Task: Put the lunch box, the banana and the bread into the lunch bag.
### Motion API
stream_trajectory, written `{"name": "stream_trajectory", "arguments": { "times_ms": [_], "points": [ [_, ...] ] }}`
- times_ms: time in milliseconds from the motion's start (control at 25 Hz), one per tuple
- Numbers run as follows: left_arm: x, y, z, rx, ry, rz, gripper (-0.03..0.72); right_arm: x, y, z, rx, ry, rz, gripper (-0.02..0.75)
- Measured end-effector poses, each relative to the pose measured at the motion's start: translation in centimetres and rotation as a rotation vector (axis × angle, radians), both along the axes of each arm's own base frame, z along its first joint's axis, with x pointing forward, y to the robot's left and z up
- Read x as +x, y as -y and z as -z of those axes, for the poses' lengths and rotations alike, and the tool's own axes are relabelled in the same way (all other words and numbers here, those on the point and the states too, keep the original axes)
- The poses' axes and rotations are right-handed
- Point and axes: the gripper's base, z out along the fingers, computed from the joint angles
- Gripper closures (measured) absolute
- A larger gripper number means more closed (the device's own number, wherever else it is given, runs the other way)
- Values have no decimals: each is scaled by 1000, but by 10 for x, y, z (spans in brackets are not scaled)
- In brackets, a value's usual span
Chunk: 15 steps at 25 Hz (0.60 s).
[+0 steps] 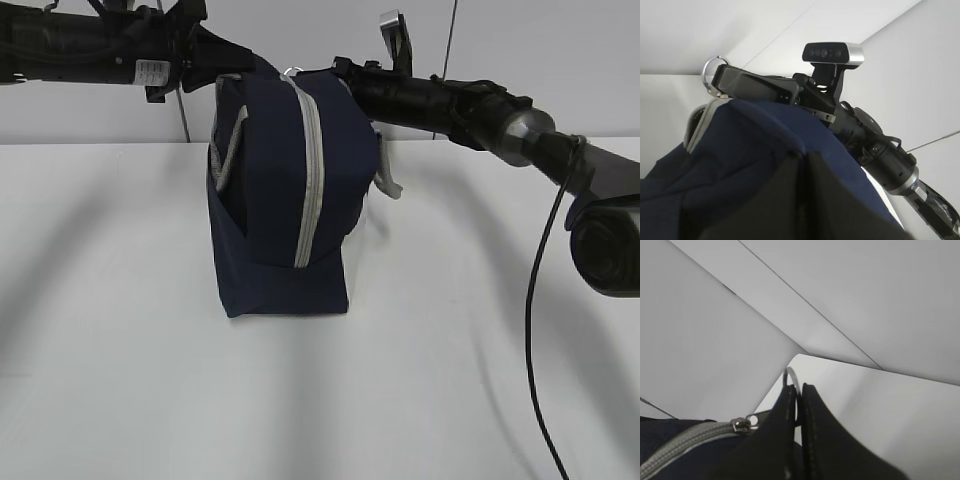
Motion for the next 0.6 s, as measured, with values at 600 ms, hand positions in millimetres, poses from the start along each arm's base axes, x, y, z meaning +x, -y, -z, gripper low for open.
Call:
{"name": "stream_trajectory", "arguments": {
  "times_ms": [600],
  "points": [
    [3,-4,0,62,-64,-68,673,-2,4,0,77,43,-35,754]
  ]
}}
